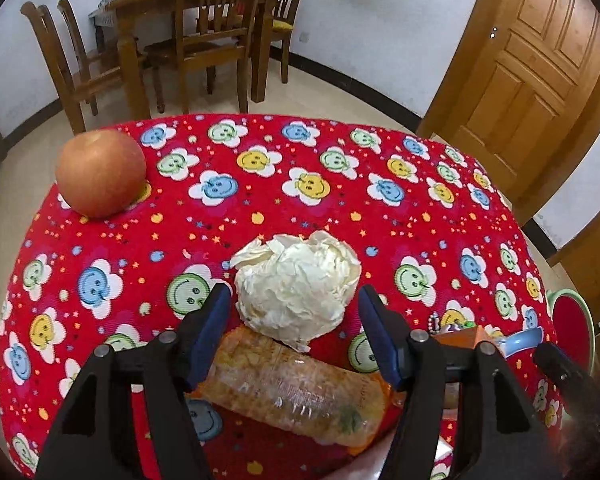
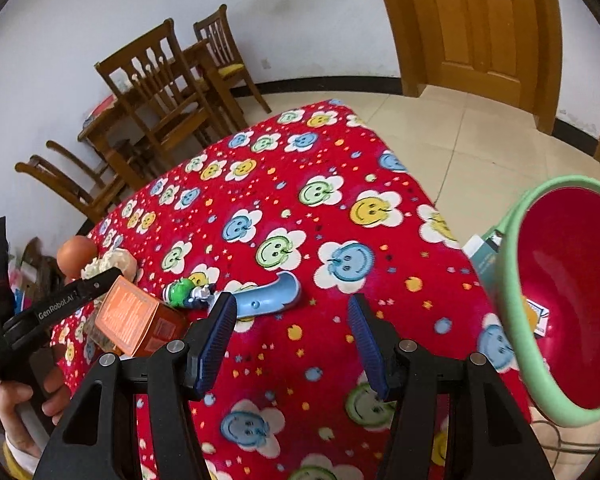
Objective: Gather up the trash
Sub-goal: 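Grasp the white paper ball with the left gripper while the right gripper grasps the blue plastic toy, then carry the paper ball and blue toy over the red bucket with both grippers, then open the right gripper dropping the blue toy while the left gripper drops the paper ball, then move both open grippers back over the table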
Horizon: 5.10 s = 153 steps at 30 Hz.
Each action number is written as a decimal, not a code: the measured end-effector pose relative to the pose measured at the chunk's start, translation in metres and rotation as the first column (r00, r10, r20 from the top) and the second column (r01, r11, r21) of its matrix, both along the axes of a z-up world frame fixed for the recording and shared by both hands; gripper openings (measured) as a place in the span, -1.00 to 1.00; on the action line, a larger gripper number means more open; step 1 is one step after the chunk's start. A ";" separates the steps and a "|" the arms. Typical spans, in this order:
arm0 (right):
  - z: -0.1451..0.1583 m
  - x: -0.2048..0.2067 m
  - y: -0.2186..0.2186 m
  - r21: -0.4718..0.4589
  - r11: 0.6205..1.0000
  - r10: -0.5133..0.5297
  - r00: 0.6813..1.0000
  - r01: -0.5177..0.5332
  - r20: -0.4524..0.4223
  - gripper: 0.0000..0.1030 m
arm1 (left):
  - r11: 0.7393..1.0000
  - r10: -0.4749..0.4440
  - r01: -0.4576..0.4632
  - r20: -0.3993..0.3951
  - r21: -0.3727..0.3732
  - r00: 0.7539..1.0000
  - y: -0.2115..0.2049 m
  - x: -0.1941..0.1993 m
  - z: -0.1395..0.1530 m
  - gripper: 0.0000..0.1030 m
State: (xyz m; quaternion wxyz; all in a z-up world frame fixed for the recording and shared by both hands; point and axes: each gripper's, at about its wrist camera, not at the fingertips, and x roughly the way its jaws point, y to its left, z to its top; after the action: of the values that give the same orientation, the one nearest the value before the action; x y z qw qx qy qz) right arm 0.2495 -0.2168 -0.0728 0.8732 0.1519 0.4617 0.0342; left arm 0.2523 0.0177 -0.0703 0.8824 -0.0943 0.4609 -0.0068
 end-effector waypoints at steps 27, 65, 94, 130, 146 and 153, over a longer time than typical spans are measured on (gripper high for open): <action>0.030 -0.034 -0.018 0.052 0.998 -0.051 0.993 0.045 0.107 -0.91 | 0.998 -0.050 0.057 0.154 -0.040 0.987 -0.002 -0.045 0.056 -0.02; 0.030 -0.141 -0.207 0.018 0.863 -0.504 0.857 0.505 0.108 -0.85 | 0.877 -0.454 0.473 0.180 -0.079 0.872 -0.201 -0.096 0.080 -0.02; 0.033 -0.175 -0.244 0.015 0.831 -0.552 0.820 0.556 0.150 -0.52 | 0.766 -0.636 0.640 0.072 -0.057 0.768 -0.317 -0.092 0.029 0.00; 0.058 -0.183 -0.198 0.046 0.878 -0.475 0.858 0.476 0.196 -0.11 | 0.851 -0.517 0.523 0.100 -0.046 0.850 -0.242 -0.111 0.050 0.26; 0.067 -0.171 -0.140 0.027 0.935 -0.353 0.916 0.354 0.193 0.03 | 0.951 -0.307 0.308 0.096 0.000 0.947 -0.121 -0.110 0.051 0.26; 0.067 -0.164 -0.120 0.015 0.947 -0.318 0.930 0.321 0.185 0.10 | 0.979 -0.204 0.203 0.069 0.025 0.976 -0.072 -0.106 0.036 0.26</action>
State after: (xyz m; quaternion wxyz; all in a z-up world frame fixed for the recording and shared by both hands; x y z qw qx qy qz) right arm 0.0851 -0.3373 -0.0063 0.9073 0.2143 0.3482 -0.0982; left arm 0.1464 -0.0542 -0.0345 0.8938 -0.0384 0.4362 -0.0964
